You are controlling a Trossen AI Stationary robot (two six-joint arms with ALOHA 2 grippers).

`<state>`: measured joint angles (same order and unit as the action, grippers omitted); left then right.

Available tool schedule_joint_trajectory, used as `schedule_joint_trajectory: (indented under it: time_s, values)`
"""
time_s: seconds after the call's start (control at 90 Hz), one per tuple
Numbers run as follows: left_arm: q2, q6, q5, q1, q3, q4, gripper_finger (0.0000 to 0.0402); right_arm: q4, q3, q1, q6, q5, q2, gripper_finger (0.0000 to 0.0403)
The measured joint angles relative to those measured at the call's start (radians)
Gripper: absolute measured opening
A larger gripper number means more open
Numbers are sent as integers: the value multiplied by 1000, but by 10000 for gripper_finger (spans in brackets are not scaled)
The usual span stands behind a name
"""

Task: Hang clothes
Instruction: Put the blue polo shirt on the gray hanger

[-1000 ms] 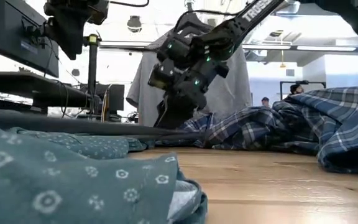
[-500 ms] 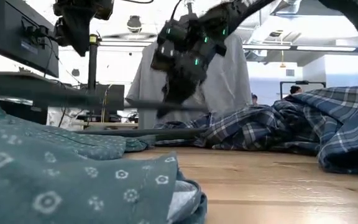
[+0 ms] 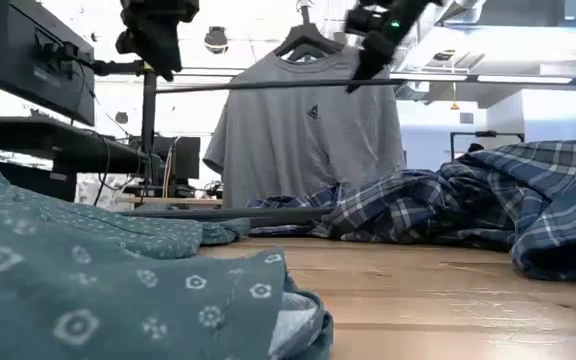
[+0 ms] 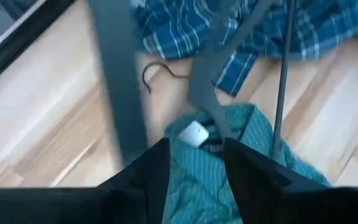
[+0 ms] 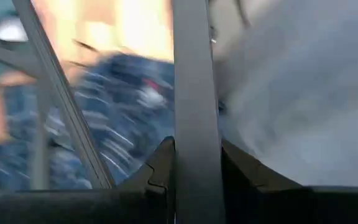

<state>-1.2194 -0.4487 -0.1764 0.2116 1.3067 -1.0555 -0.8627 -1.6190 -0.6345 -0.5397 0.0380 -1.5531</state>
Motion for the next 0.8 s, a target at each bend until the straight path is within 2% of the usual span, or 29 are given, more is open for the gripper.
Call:
schedule_joint_trajectory:
  time_s: [0.144,0.367,0.544,0.8]
  values:
    - [-43,66,0,50,0,95,131,-7,70,-134,-96,4,33,68]
    - [-150,104,57,105,0,172,131,63,203,-272,-99,-2,29,68]
    - [-209,149,174,110,0,177,131,150,299,-321,-125,-10,28,68]
    - [-242,191,161,130,-1,250,131,262,389,-341,-143,-14,27,68]
